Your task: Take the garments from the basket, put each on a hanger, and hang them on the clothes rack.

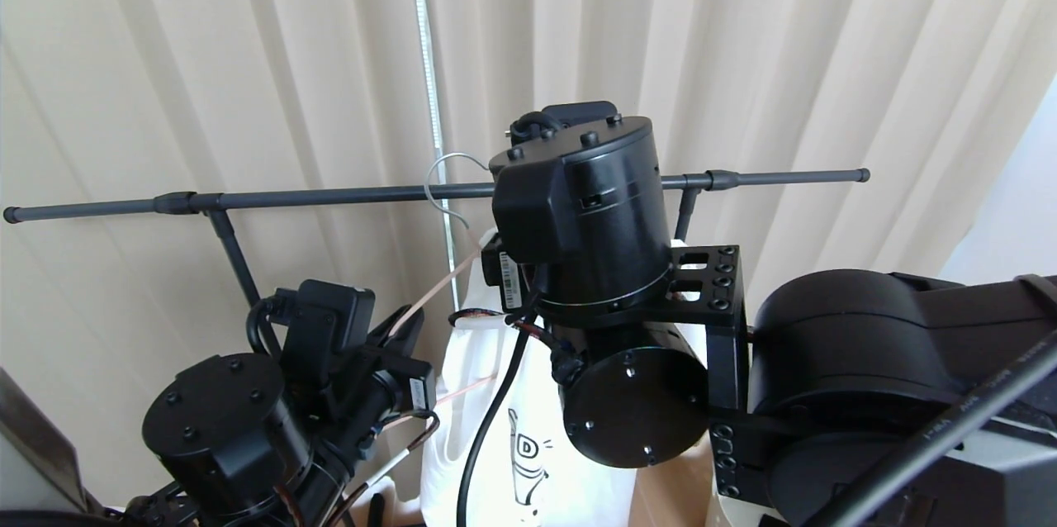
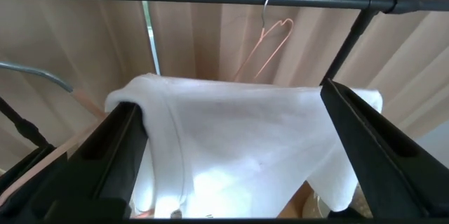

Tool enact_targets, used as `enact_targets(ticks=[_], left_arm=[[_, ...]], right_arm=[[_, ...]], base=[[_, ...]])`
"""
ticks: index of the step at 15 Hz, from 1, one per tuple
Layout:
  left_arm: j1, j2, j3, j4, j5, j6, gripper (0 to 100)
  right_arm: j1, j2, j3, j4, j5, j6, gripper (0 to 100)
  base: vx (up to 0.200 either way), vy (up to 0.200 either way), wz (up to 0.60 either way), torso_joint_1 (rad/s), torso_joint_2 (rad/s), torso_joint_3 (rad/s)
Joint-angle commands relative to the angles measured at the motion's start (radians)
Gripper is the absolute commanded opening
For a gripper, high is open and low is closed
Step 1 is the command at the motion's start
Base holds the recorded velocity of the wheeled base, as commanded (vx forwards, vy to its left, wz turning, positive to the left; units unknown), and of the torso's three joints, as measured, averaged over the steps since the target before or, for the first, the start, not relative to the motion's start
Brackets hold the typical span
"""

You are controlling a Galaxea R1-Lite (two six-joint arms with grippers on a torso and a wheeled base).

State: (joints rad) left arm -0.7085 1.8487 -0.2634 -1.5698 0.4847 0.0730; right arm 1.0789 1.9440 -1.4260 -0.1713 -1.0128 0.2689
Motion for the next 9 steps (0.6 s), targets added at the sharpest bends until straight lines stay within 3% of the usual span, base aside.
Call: enact_targets(ticks=[1, 9], left_arm=[[0.0, 0.0, 0.0, -0.001, 0.0, 0.001, 0], [0.006, 0.004, -0.017, -0.001, 0.005, 0.001, 0]], right_arm=[[0.001, 0.004, 0.001, -0.001, 0.005, 0.0, 100], [0.033, -0.016, 0.005, 0.01, 0.006, -0.01, 100]], base=[[0.0, 0.0, 0.0, 0.0, 0.0, 0.0], [0.0, 0.0, 0.0, 0.0, 0.0, 0.0]])
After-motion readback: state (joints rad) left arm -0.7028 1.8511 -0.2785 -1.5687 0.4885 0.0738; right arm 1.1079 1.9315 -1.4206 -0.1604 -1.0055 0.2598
